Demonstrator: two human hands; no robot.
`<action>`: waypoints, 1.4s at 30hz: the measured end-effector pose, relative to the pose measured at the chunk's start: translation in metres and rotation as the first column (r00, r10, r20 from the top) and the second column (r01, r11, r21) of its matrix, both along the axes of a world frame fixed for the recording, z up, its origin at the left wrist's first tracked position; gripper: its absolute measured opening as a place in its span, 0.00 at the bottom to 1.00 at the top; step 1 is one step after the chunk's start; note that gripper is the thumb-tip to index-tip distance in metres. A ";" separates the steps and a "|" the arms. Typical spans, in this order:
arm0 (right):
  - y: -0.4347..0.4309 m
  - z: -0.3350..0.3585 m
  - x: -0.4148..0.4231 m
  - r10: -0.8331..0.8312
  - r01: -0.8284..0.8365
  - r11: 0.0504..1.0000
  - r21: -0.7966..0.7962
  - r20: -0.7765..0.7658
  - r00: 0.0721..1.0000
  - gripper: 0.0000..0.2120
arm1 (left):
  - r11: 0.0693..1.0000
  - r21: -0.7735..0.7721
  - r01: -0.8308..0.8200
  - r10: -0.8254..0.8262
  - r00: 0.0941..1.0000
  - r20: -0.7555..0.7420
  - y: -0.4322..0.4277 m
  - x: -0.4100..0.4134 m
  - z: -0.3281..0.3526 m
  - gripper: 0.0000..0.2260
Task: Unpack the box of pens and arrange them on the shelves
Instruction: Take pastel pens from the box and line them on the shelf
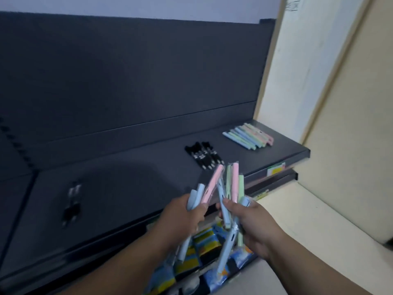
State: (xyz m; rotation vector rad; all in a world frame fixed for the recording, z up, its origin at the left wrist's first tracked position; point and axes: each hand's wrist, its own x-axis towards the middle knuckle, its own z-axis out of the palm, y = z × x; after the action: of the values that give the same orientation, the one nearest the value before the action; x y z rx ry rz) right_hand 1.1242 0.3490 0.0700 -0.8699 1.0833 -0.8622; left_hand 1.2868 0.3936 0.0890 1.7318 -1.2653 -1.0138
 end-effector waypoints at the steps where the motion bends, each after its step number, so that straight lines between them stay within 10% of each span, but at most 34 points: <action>1: -0.013 0.001 -0.004 -0.030 0.030 1.000 0.006 0.010 0.999 0.06 | 1.000 0.003 0.021 -0.021 1.000 -0.015 -0.015 -0.003 0.004 0.08; 12: -0.157 0.021 -0.053 -0.201 0.201 0.980 0.004 0.014 0.979 0.06 | 0.997 0.063 0.036 -0.020 0.973 -0.230 -0.180 -0.030 0.028 0.06; 22: -0.309 0.017 -0.123 0.028 -0.028 1.000 -0.010 -0.030 0.999 0.10 | 0.950 0.120 -0.287 0.311 0.889 -0.336 -0.301 -0.097 0.005 0.03; 29: -0.398 0.016 -0.157 0.238 -0.241 0.970 -0.009 -0.139 0.961 0.05 | 0.858 0.189 -0.478 0.512 0.827 -0.232 -0.351 -0.142 -0.009 0.03; 42: -0.429 0.007 -0.120 0.398 -0.499 0.863 -0.082 -0.498 0.770 0.13 | 0.892 0.258 -0.370 0.356 0.929 0.103 -0.350 -0.135 -0.022 0.10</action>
State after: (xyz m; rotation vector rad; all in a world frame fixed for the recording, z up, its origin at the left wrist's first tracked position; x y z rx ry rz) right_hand 1.0047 -0.0796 0.0768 -1.5049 1.1288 -0.3595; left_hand 1.1517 0.0441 0.0673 2.1225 -0.8091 -0.9544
